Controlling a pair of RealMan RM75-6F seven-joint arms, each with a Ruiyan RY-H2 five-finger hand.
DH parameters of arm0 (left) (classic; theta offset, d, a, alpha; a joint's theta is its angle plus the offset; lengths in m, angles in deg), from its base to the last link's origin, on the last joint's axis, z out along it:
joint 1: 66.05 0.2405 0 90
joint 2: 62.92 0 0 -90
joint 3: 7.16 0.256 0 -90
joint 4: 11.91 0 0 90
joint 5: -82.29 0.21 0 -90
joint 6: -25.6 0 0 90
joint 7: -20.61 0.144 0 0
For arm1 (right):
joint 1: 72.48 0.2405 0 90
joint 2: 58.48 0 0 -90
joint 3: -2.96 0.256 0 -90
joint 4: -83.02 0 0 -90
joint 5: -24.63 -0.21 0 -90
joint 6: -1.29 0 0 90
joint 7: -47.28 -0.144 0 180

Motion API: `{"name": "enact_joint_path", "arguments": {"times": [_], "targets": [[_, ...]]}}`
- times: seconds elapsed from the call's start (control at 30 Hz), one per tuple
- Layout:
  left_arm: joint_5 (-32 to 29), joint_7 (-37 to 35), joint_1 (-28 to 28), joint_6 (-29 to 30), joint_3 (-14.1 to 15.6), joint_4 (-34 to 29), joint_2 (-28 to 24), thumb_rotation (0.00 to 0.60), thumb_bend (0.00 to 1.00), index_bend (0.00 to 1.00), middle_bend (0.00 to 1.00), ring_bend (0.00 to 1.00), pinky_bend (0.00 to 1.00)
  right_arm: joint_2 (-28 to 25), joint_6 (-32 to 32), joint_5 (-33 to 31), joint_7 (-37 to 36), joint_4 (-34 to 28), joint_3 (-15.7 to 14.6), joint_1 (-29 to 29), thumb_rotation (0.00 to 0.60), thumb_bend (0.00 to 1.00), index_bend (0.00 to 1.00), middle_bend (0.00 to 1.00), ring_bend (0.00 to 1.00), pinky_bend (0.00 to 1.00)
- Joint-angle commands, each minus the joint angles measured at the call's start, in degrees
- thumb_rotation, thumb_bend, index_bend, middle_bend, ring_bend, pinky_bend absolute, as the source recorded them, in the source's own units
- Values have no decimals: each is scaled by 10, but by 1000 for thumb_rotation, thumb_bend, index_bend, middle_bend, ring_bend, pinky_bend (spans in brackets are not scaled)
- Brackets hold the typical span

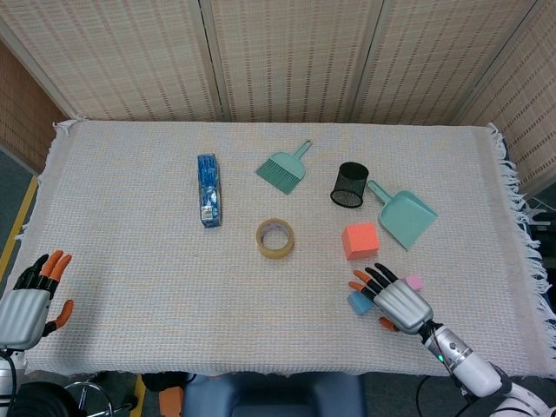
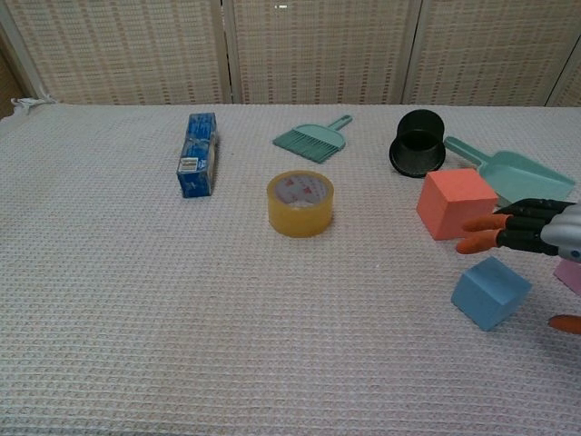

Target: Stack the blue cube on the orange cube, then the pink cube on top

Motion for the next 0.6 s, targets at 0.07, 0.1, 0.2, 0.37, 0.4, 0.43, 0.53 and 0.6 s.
{"name": "enact_joint_path", "arguments": {"times": [0.07,0.1,0.2,0.37,0.4,0.43,0.53,0.6], "targets": [[-1,-2,0,-1,0,-2,-1,600,426,0,0,0,163,17,7,-12,23,9,5,5,600,178,193,0,0,0],[-2,-1,0,-1,0,-2,-2,600,426,0,0,0,164,20,8,-14,27,11,6,6,600,178,208,0,0,0],[-5,0,1,-2,-1,-5,-3,600,426,0,0,0,165,31,6,-21,39,18,8,6,600,179,248,0,0,0],[-11,8,3,-4,-2,-9,-6,600,427,0,0,0,165,48,10,-46,60,31,16,5,600,178,265,0,0,0],[-13,10,3,-5,-2,-11,-6,600,427,0,0,0,166,52,7,-50,62,34,18,5,600,178,279,0,0,0],[-14,10,3,-7,-2,-13,-7,600,427,0,0,0,166,56,3,-54,65,37,21,3,600,178,293,0,0,0],[-16,10,3,-9,-1,-17,-10,600,430,0,0,0,166,65,-7,-67,67,41,26,-3,600,179,345,0,0,0],[-17,11,4,-9,-1,-19,-12,600,438,0,0,0,167,65,-11,-71,58,40,27,-4,600,178,374,0,0,0]]}}
